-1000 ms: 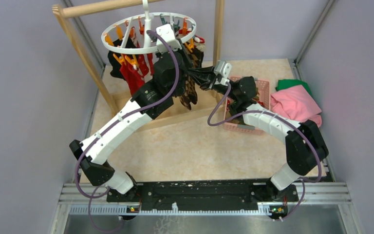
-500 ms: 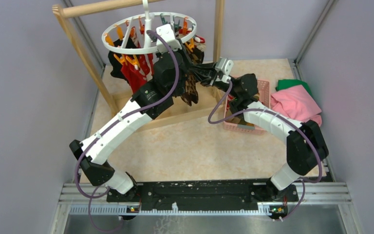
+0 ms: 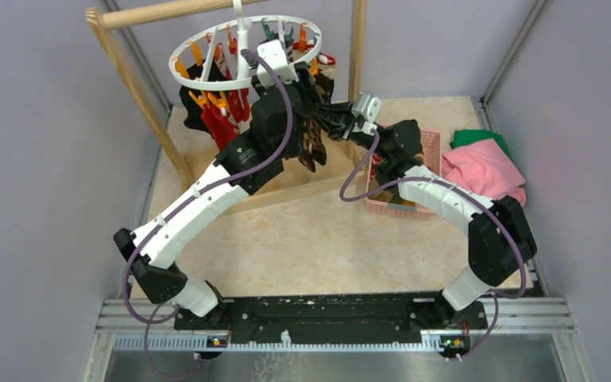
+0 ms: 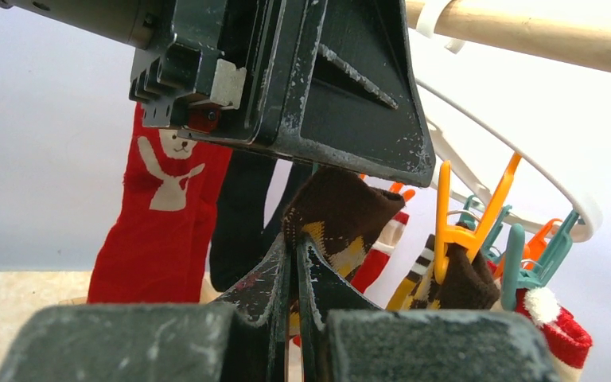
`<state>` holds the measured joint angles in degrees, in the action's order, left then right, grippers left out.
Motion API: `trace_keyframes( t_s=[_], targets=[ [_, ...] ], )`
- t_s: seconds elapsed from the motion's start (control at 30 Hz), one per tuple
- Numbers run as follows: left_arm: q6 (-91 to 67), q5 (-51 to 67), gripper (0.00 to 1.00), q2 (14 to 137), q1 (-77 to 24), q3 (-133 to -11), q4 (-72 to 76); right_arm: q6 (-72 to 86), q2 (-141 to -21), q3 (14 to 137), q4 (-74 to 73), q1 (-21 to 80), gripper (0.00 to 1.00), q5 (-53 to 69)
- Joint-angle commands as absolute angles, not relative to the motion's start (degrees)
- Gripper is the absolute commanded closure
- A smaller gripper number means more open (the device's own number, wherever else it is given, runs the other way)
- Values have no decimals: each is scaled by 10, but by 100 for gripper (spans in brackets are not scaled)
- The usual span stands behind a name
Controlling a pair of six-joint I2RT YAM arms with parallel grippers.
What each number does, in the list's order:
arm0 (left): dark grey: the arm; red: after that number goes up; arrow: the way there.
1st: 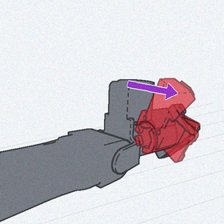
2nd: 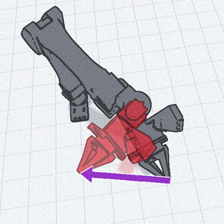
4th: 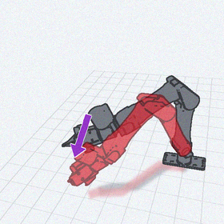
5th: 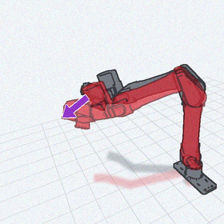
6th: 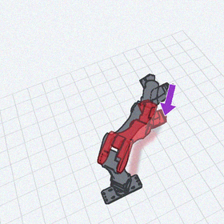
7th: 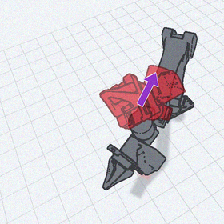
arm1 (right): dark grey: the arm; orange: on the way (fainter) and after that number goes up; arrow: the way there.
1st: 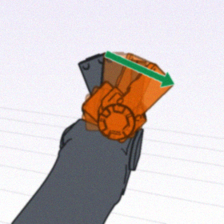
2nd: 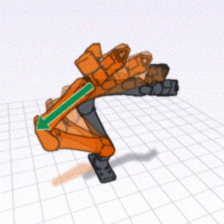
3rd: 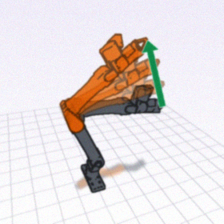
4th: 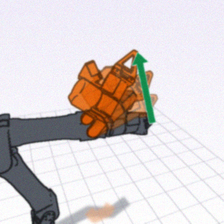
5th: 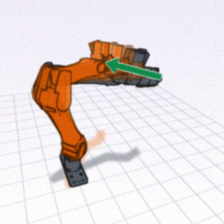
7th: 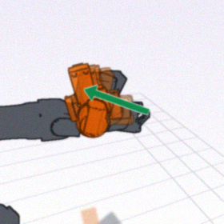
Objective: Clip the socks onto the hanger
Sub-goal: Clamp the sock onto the hanger.
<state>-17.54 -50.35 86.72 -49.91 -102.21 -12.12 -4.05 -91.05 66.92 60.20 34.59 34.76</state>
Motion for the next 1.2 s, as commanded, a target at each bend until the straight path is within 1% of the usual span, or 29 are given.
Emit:
trace_keyframes(
  t_s=[0.0,0.1,0.27,0.4,0.43,0.5,0.57,0.67,0.77,0.83,0.9,1.0,1.17],
  targets=[
    [-177,-494,37,853,-496,-1040,-114,-44,-905,700,620,336,100,347],
    [-183,-489,36,849,-496,-1039,-117,-41,-904,698,624,335,100,346],
    [-208,-466,29,833,-497,-1029,-138,-40,-902,689,632,333,99,344],
    [-223,-427,24,804,-498,-1001,-152,-33,-901,681,645,333,88,340],
    [-224,-417,22,793,-498,-991,-153,-31,-900,677,648,332,85,340],
    [-222,-395,17,769,-497,-968,-153,-26,-899,670,655,333,77,338],
    [-217,-367,15,735,-497,-941,-150,-21,-897,663,661,332,70,337],
    [-193,-317,13,675,-497,-879,-123,-8,-891,645,674,332,57,334],
    [-153,-256,6,603,-497,-800,-78,14,-881,618,688,332,46,328],
    [-129,-212,4,557,-497,-753,-60,26,-865,596,690,332,39,324],
    [-109,-167,2,515,-497,-709,-51,38,-849,571,690,332,36,322],
    [-88,-104,2,456,-497,-619,-26,64,-827,534,685,333,34,318],
    [-55,20,1,358,-497,-433,95,76,-787,471,634,335,32,303]
  ],
)
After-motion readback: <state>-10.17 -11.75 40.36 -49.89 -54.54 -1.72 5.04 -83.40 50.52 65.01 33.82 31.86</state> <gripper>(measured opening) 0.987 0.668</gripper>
